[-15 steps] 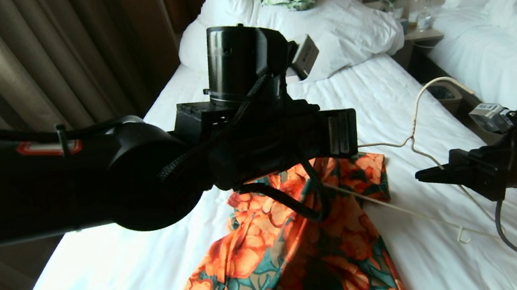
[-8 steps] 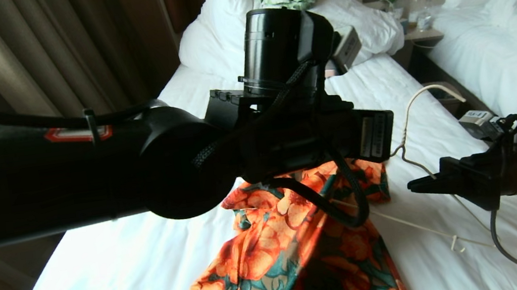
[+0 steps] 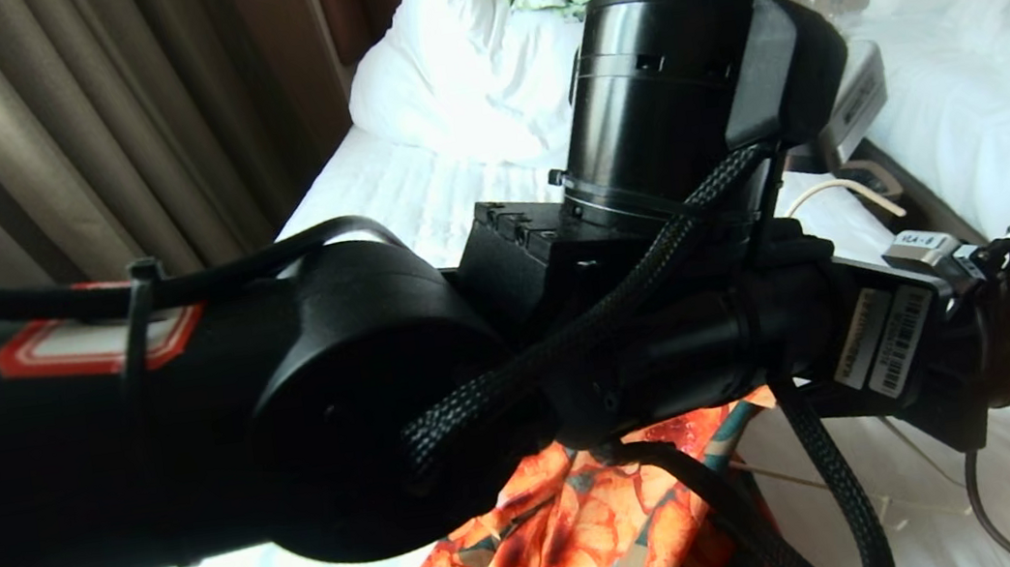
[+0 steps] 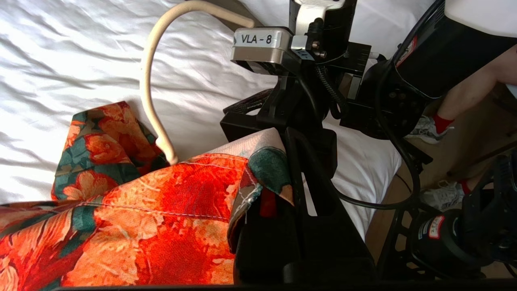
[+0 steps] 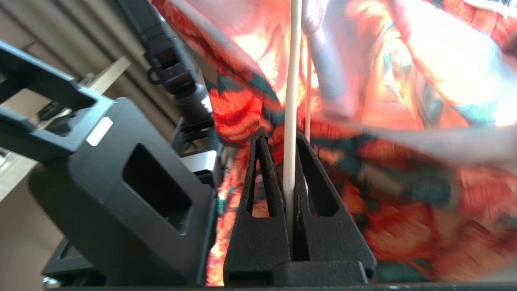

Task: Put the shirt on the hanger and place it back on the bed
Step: Hook one side of the shirt onto the hanger

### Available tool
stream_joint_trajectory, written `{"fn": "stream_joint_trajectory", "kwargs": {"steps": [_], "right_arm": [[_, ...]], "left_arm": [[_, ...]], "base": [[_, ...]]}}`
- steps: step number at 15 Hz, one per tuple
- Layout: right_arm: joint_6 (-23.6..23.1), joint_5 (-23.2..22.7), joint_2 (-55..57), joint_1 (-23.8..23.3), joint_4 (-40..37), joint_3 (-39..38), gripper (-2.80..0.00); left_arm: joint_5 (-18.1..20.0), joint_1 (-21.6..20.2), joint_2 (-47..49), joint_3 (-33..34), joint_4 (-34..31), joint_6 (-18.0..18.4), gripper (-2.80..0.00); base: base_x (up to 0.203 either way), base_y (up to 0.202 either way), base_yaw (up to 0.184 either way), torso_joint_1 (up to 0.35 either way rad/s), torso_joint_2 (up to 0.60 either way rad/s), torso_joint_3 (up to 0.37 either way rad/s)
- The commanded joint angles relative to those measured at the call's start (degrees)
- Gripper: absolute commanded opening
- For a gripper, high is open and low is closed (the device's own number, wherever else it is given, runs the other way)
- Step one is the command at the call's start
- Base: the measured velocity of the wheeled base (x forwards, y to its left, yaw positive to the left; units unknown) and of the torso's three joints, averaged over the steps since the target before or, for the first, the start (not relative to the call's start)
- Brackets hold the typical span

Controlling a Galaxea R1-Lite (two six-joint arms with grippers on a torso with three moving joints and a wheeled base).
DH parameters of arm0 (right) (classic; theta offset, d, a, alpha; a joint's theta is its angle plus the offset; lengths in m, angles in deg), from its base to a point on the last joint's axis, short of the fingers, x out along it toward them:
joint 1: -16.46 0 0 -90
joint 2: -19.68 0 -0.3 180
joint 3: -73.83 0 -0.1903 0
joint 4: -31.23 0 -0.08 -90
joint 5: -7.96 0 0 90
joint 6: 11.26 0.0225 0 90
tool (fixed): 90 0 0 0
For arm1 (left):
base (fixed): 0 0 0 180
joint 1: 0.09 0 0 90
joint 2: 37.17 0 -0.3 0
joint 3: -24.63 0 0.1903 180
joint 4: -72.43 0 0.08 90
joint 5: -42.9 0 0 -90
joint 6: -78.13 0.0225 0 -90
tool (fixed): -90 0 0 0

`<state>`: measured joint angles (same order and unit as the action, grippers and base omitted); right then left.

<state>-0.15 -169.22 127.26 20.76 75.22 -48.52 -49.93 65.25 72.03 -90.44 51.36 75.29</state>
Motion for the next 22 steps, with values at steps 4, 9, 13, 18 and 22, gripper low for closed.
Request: {"fn": "stream_joint_trajectory", "kwargs": {"steps": [4, 9, 13, 18, 22], "right_arm": [[-0.1, -0.48, -1.15, 3.92, 0.39, -2.17, -2.8], [-1.17, -0.48, -1.14, 4.06, 0.4, -2.37, -2.8], [-1.17, -0.48, -0.96, 3.88, 0.4, -2.19, -2.8], [-1.17, -0.48, -0.53, 1.07, 0.4, -0.42, -2.8], [-1.17, -0.48, -0.35, -1.13, 0.4, 0.79, -2.8]], "left_arm": [[-0.67, 3.24, -0.04, -0.16, 0.04, 0.46, -2.8], [-3.27, 5.83, 1.32, 0.29, 0.28, 0.38, -2.8], [-3.94, 5.85, 1.88, -0.23, 0.25, 1.43, 0.0], [-6.19, 5.85, 1.24, 2.46, 0.06, 1.43, 0.0], [-6.22, 6.77, 0.99, 3.87, 0.07, 1.43, 0.0]], "base": [[0.0, 0.0, 0.0, 0.0, 0.0, 0.0], [0.0, 0.0, 0.0, 0.0, 0.0, 0.0], [0.0, 0.0, 0.0, 0.0, 0.0, 0.0], [0.0, 0.0, 0.0, 0.0, 0.0, 0.0], [0.0, 0.0, 0.0, 0.0, 0.0, 0.0]]}}
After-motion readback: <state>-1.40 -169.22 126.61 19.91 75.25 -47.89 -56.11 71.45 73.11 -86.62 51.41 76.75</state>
